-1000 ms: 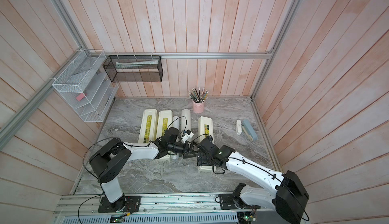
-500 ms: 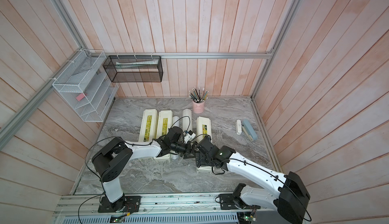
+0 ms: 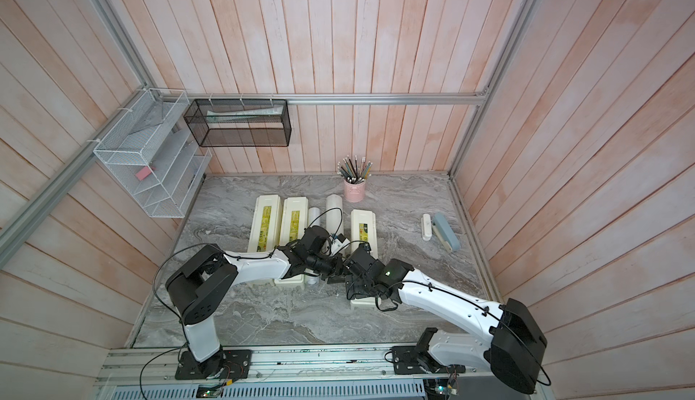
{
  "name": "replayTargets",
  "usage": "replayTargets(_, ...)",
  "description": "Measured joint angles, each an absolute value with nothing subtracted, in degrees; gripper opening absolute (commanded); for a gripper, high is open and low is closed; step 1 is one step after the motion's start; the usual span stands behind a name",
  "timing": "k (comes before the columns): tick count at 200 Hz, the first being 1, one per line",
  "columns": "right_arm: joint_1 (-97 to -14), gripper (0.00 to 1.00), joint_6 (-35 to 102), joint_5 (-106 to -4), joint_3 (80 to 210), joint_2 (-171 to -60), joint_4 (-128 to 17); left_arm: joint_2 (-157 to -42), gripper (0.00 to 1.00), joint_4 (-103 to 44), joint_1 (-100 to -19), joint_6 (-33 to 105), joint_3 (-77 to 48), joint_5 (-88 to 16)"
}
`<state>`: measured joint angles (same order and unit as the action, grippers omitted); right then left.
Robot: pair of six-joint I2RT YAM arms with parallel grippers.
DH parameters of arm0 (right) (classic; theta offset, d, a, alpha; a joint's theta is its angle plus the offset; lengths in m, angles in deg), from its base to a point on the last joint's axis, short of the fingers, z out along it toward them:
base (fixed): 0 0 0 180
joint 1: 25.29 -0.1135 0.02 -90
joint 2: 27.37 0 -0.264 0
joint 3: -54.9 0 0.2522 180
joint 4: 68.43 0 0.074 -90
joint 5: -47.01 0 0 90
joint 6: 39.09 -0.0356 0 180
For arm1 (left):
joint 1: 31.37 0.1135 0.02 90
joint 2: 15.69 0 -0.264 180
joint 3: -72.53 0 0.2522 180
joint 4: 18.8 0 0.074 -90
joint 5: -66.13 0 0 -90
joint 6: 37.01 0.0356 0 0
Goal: Put plastic wrap rolls into dispensers
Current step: Close the lid on the plastic wrap cutting box.
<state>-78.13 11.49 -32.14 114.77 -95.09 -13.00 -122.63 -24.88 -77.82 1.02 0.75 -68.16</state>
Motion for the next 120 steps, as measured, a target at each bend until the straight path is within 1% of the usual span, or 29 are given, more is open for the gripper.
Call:
replayTargets(28, -78.15, 0.98, 11.47, -33.04, 114.26, -92.07, -14.36, -122.82, 0.75, -26.01, -77.82, 2.34, 0.64, -67.48)
replayTargets(72, -78.96, 0.98, 10.79, -34.77, 113.59, -88.4, -17.83, -123.59, 0.74, -26.36, -78.02, 3.47, -0.02, -67.33)
replayTargets(90, -78.96, 0.98, 10.2, -34.79, 113.13, -86.83, -17.85, -123.79, 0.71, -26.41, -78.04, 3.93, -0.06, -67.29)
replayTargets(120, -78.56, 0.98, 8.87, -34.57, 112.17, -82.02, -17.85, -124.07, 0.7, -26.71, -78.11, 4.33, -0.35, -67.33)
